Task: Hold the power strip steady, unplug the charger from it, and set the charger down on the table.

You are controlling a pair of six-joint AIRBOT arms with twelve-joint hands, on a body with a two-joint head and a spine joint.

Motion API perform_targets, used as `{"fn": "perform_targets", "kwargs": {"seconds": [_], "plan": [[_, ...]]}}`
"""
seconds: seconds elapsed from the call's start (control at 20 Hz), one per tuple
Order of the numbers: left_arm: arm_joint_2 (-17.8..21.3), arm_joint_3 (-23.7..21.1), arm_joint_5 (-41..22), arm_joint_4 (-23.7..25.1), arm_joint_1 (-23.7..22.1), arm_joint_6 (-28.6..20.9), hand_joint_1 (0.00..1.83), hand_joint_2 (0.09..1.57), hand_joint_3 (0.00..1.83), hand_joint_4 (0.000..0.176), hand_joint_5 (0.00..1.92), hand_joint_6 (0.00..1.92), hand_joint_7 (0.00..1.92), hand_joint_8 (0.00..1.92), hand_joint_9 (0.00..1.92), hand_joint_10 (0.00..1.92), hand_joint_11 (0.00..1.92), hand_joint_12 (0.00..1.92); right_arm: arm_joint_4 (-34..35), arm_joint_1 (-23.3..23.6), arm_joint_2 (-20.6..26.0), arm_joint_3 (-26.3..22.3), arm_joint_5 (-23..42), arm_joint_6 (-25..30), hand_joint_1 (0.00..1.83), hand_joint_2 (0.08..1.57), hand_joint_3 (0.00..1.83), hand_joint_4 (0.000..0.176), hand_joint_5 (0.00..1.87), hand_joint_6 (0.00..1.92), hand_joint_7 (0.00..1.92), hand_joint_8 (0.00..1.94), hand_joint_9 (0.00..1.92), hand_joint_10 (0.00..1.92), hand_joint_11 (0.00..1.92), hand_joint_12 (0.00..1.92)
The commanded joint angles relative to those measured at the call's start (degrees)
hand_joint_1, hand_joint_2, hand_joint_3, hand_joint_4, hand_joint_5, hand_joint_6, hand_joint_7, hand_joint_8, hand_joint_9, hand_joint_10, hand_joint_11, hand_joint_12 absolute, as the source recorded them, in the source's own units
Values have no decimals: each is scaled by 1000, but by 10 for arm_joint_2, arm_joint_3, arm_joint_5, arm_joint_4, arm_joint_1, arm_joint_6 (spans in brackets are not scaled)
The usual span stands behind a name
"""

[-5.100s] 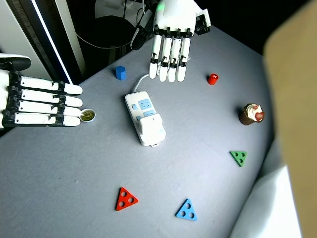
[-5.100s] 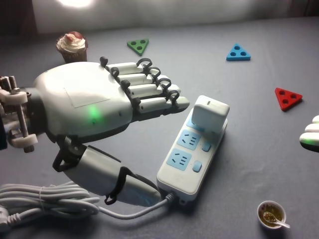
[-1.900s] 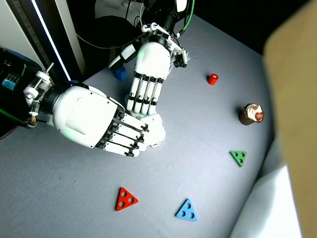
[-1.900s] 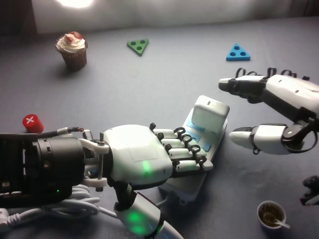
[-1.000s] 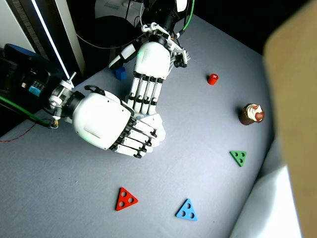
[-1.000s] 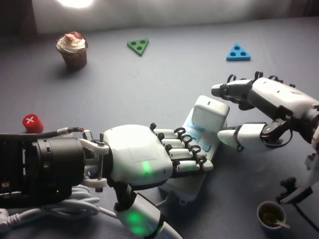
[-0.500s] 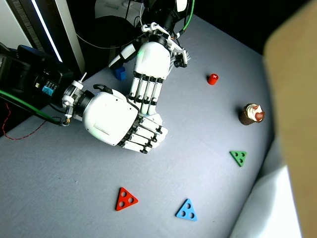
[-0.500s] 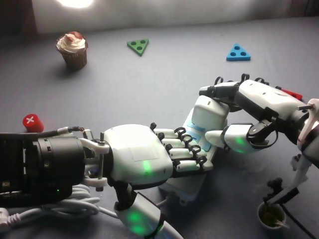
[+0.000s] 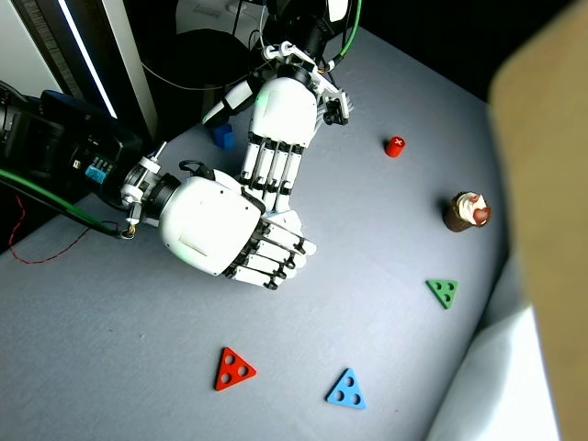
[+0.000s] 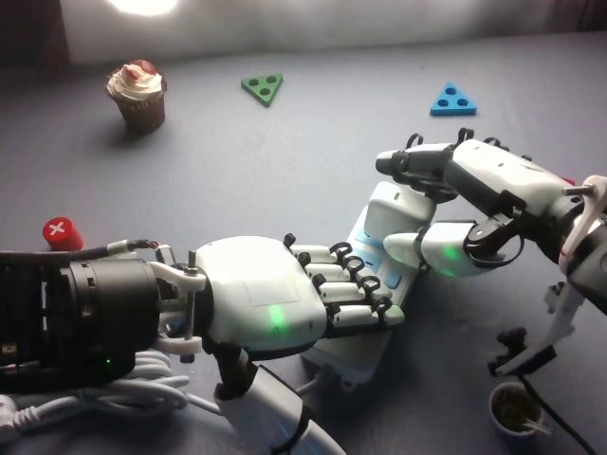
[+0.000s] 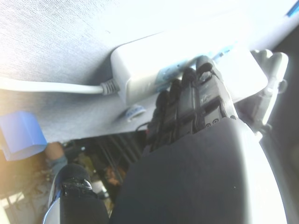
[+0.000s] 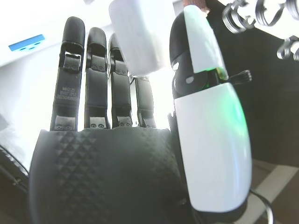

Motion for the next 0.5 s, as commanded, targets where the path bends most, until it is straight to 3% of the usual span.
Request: {"fn": "perform_targets", "kwargs": {"seconds": [0.0,0.45], "plan": [[2,0,-33,-5,-5,-2,0,909,0,0,51,3,60,4,55,4,33,68,-29,7,4,2,45,8,1122,1106,0,0,468,11,498,12,527,14,425,460],[2,0,-34,-5,-6,-2,0,913,1,0,46,5,49,1,51,4,32,64,-29,8,4,7,50,12,1109,1105,0,0,488,15,498,7,523,5,413,464]]}}
